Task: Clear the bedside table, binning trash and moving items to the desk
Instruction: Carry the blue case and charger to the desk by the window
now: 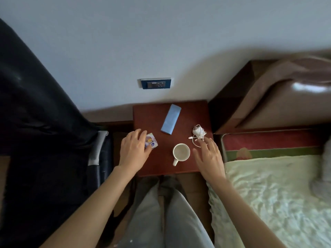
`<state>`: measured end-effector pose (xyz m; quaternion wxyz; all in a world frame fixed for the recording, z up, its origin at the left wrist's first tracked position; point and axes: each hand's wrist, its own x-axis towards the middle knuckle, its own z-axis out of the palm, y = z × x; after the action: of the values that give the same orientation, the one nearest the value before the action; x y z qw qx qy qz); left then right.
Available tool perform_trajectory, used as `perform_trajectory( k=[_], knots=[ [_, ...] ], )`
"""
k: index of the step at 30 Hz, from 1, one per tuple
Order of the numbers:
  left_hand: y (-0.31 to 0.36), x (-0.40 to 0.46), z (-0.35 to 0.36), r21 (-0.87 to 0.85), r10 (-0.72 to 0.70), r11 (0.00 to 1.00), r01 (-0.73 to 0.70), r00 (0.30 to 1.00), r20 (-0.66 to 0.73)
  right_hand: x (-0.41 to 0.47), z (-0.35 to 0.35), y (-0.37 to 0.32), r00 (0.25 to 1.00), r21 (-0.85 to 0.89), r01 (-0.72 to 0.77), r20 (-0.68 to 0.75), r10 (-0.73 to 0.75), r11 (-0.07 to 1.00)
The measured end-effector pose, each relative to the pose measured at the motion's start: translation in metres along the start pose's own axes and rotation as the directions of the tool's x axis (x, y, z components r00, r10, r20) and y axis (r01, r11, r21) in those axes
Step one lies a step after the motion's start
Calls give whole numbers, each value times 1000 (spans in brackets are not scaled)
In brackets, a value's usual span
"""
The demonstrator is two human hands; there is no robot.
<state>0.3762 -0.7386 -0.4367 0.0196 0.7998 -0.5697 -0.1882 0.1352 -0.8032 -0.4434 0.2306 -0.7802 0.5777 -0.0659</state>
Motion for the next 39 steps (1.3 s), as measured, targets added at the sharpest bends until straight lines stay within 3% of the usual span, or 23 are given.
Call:
perform_trajectory(
  k=[10,22,33,39],
  knots=[
    [-21,79,64,0,79,997,-80,990,116,16,55,17,985,24,-162,-48,163,986],
    [26,177,158,-18,161,987,-160,978,131,18,112,58,948,39,-305,-82,307,952],
    [54,203,186,-133,-80,987,89,994,69,44,136,84,937,59,-317,-132,322,947],
    [61,202,190,-146,-138,979,144,989,50,83,143,97,958,49,-268,-97,271,962]
  ],
)
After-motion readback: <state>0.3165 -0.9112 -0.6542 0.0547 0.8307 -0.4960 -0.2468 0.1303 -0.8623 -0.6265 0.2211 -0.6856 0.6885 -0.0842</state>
